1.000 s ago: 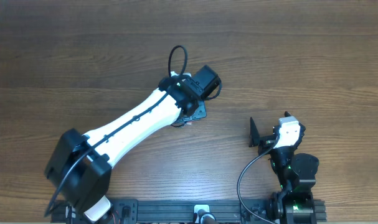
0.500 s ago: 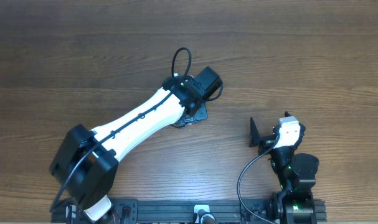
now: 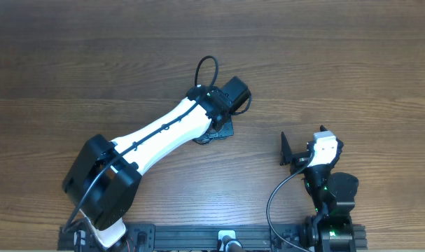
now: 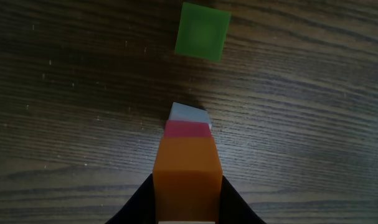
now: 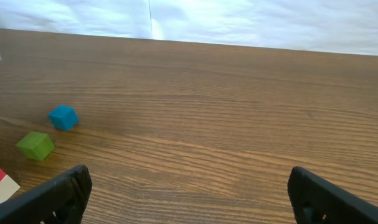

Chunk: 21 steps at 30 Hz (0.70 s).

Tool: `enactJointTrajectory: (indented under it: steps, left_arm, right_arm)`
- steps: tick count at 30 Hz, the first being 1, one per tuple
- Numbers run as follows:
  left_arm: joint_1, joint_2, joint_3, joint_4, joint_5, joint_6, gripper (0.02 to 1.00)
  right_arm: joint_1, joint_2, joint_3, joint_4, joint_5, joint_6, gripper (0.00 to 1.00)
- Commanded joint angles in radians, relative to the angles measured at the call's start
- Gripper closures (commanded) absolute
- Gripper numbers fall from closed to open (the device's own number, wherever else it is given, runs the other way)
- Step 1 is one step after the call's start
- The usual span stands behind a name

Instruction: Stack Cubes

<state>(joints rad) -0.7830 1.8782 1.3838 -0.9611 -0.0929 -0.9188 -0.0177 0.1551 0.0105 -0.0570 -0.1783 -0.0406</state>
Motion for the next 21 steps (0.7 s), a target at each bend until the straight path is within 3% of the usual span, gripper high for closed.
enactJointTrajectory:
  steps: [1,8,11,15,21]
  left_arm:
    - [0.007,0.016,0.013,0.003,0.011,0.015,0.709]
    - [0.007,0.016,0.013,0.003,0.010,0.015,0.380]
    - [0.007,0.016,0.013,0.003,0.009,0.014,0.031]
    - [0.018,-0.063,0.012,0.011,-0.056,-0.009,0.020]
    - [0.135,-0.276,0.009,0.030,-0.083,-0.005,0.020]
  right_arm:
    - [0.004,-0.006,-0.005,-0.003,-0.005,0.002,0.007]
    - [0.004,-0.006,-0.005,-0.003,-0.005,0.002,0.007]
    - [0.004,-0.006,-0.005,-0.003,-0.005,0.002,0.007]
    - [0.004,-0.006,-0.005,-0.003,-0.005,0.002,0.007]
    - [0.004,-0.006,-0.005,-0.003,-0.005,0.002,0.007]
